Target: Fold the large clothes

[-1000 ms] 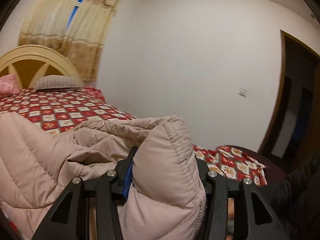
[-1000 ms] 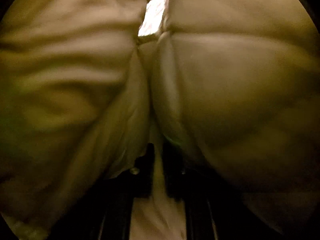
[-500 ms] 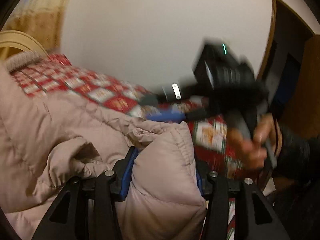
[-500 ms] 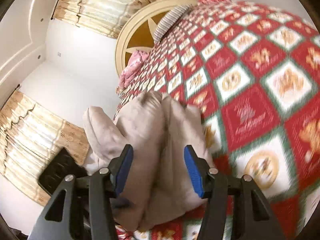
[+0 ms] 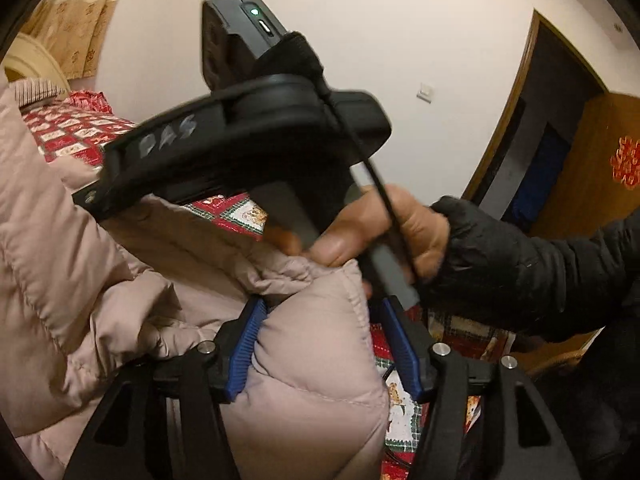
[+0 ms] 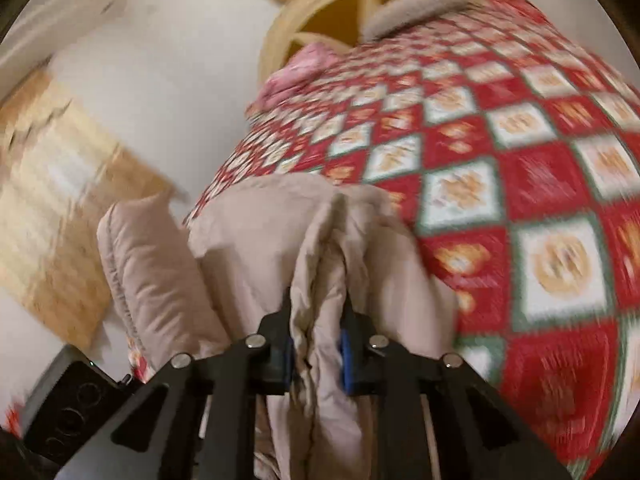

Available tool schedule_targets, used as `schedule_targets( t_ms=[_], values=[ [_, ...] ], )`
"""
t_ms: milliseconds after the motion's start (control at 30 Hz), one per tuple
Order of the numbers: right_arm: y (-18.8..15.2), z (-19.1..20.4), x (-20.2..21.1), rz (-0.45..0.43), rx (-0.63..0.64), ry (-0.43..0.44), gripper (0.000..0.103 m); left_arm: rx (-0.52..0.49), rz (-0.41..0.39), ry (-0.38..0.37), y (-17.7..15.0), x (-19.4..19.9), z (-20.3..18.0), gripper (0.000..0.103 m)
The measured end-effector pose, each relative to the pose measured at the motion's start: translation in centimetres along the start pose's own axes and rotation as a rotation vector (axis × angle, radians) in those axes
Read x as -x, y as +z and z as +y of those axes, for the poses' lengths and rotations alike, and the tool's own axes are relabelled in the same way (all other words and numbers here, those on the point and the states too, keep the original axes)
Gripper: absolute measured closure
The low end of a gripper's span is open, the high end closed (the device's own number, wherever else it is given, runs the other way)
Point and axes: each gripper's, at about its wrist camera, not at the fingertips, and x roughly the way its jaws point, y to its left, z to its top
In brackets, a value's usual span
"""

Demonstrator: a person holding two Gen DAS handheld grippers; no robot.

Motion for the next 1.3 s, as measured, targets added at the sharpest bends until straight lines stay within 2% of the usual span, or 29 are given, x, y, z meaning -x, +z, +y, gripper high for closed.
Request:
schedule_targets(
  t_ms=[67,100,133,167,267,400,467,567,600,667,733,833,900,967,1067,1133,1233,1300],
  values=[
    [0.1,0.5,-1.6,0.030,0.086,-0.018,0.083,0.026,-0.002,-0.009,-0.1,0.0,0.5,0.043],
    [0.0,0.2,-2.7,0.054,0.116,-0.056,0.083,0.036,0.004,-0.005,0.2,-0.3,0.7,0.043],
    [-0.1,-0.9,-3.8,0.074,0.110,-0.076,0.083,0.040,0.011,0.002,0.2,-0.5,0.8,0.043],
    [-0.4,-2.6,-4.7,0.088,0.057,-0.051,0.087,0.044,0.023,0.019,0.3,-0.9,0.9,0.042],
    [-0.5,-6.2,-5.9,0.073,-0.035,0.033,0.089,0.048,0.048,0.051,0.5,-1.7,0.8,0.042],
    [-1.1,-7.6,-6.0,0.061,-0.088,0.083,0.090,-0.007,0.084,0.151,0.5,-1.6,-1.3,0.042],
    [-1.2,-7.2,-5.9,0.062,-0.071,0.061,0.090,-0.027,0.041,0.163,1.1,0.4,-2.7,0.042],
    [-1.3,-6.2,-5.4,0.062,-0.053,0.028,0.090,-0.062,-0.051,0.112,1.9,5.2,-4.9,0.042],
    [-1.4,-6.2,-5.3,0.062,-0.054,0.025,0.090,-0.095,-0.080,0.130,1.9,7.0,-5.5,0.041],
    [-1.0,-6.0,-5.5,0.061,-0.053,0.021,0.090,-0.156,-0.138,0.211,1.5,10.6,-6.5,0.038],
    [-1.0,-6.0,-5.6,0.058,-0.051,0.019,0.090,-0.155,-0.195,0.321,0.7,13.9,-5.8,0.035],
    [-1.1,-6.1,-5.5,0.051,-0.055,0.019,0.090,-0.032,-0.264,0.490,-0.1,16.4,-2.4,0.035],
    [-1.3,-6.0,-5.2,0.047,-0.051,0.013,0.090,0.084,-0.308,0.648,-1.2,17.1,1.1,0.035],
    [-1.5,-5.9,-4.9,0.044,-0.047,0.006,0.090,0.218,-0.354,0.756,-2.6,17.1,4.6,0.035],
    [-1.7,-5.9,-4.7,0.042,-0.050,0.008,0.090,0.300,-0.450,0.738,-3.6,15.4,7.2,0.035],
    [-1.8,-6.1,-4.8,0.046,-0.061,0.012,0.090,0.262,-0.456,0.728,-2.5,13.0,7.7,0.035],
    [-1.7,-6.6,-4.9,0.053,-0.088,0.030,0.090,0.168,-0.362,0.693,0.1,9.8,7.5,0.033],
    [-1.8,-7.0,-4.9,0.055,-0.108,0.048,0.090,0.106,-0.257,0.685,1.3,7.8,7.2,0.028]
  ],
)
